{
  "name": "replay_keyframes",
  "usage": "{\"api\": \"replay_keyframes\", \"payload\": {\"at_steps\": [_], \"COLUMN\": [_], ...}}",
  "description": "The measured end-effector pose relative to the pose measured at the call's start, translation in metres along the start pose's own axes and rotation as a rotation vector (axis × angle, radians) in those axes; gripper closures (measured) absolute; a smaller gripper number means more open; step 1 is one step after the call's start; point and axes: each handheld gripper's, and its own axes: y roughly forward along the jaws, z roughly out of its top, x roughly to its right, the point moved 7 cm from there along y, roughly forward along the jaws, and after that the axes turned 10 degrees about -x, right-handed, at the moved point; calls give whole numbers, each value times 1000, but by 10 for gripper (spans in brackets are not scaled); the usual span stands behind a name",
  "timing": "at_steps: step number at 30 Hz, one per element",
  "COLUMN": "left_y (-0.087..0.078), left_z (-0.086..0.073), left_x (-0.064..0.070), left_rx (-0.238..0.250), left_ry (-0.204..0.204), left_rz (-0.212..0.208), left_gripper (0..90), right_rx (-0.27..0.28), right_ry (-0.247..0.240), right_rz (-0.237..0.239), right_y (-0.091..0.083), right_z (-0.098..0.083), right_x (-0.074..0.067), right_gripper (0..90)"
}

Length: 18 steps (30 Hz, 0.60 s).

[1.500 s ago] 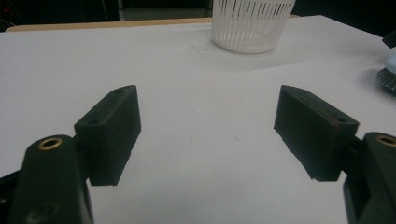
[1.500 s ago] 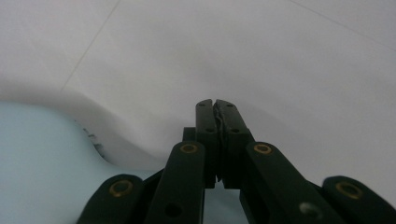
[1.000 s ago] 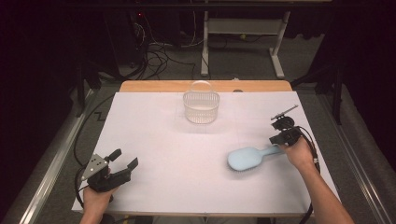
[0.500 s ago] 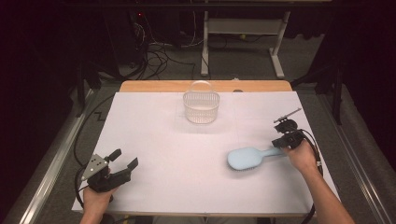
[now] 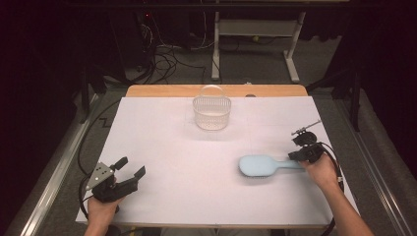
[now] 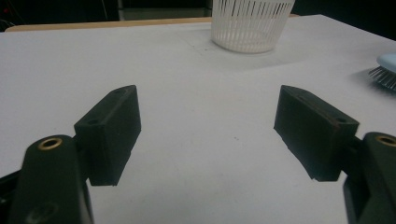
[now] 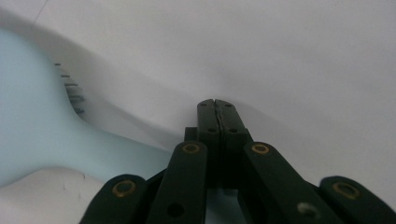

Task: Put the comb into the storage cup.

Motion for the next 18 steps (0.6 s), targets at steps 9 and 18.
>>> {"api": "replay_keyframes", "payload": {"at_steps": [9,18], "left_y": [0,0], "left_z": [0,0], "left_x": [0,1], "left_rx": [0,0], "left_ry": [2,0], "left_rz": [0,1], "left_gripper": [222,223], "right_rx": [12,29], "right_ry": [-9,-13], "right_rz": [14,34], "right_y": [0,0], "right_z": [-10,-19], "right_x": [-4,-9], "right_gripper": [900,900]}}
